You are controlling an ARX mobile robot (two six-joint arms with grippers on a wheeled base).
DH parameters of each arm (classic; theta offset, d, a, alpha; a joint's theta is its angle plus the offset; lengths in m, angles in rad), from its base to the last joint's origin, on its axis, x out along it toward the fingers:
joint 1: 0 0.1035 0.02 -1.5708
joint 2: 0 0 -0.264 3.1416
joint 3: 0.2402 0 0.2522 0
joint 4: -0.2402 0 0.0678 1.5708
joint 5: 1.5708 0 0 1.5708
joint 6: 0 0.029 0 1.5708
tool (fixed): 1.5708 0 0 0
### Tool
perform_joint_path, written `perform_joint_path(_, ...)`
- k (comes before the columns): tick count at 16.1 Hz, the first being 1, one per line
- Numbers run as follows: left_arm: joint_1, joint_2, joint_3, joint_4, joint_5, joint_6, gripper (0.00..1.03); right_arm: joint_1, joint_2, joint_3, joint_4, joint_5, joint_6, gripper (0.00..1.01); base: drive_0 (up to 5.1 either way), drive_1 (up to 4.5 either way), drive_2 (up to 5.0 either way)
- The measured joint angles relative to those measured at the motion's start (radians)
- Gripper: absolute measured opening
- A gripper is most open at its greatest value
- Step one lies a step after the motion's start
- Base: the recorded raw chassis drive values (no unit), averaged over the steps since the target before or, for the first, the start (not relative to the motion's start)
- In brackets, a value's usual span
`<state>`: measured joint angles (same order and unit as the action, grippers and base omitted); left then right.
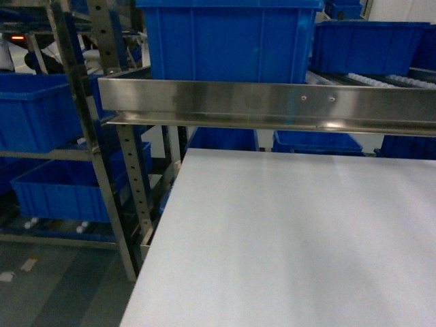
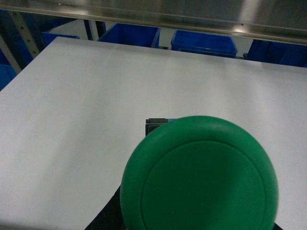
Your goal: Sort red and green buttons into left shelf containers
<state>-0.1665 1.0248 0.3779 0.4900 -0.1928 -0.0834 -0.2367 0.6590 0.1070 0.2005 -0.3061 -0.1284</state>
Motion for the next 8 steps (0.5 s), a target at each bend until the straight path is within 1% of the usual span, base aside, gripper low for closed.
perform_joint_path(8,0.0,0.0,0.0,0.001,0.0,0.0,0.28,0.0,0.0,0.0,-0.002,0.0,0.0,0.27,-5.0,2.39,2.4)
